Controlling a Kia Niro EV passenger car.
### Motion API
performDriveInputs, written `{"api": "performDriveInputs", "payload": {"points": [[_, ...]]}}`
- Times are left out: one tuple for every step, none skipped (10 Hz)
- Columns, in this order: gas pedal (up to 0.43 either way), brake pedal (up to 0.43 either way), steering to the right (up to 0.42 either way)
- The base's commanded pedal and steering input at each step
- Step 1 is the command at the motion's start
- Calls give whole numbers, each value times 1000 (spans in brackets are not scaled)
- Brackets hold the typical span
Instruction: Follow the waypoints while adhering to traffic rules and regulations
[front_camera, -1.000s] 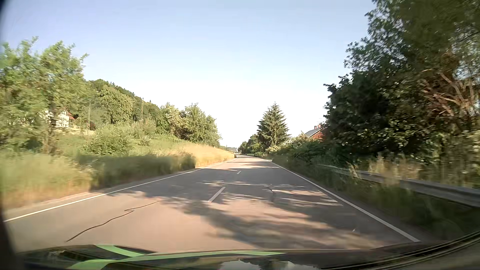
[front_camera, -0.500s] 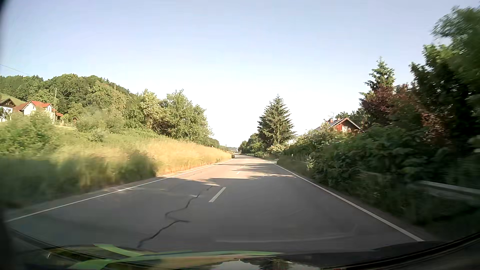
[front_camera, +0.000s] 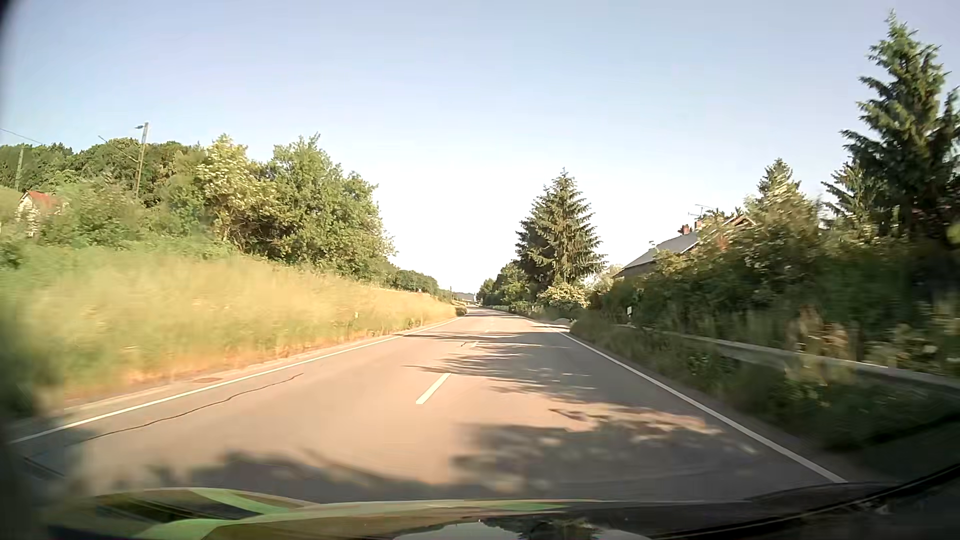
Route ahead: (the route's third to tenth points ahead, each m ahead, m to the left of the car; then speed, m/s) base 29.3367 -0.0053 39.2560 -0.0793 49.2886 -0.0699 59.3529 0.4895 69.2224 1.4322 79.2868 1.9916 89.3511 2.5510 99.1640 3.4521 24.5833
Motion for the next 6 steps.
{"api": "performDriveInputs", "payload": {"points": [[197,0,-1],[197,0,-1],[197,0,-1],[209,0,-1],[209,0,0],[220,0,-1]]}}
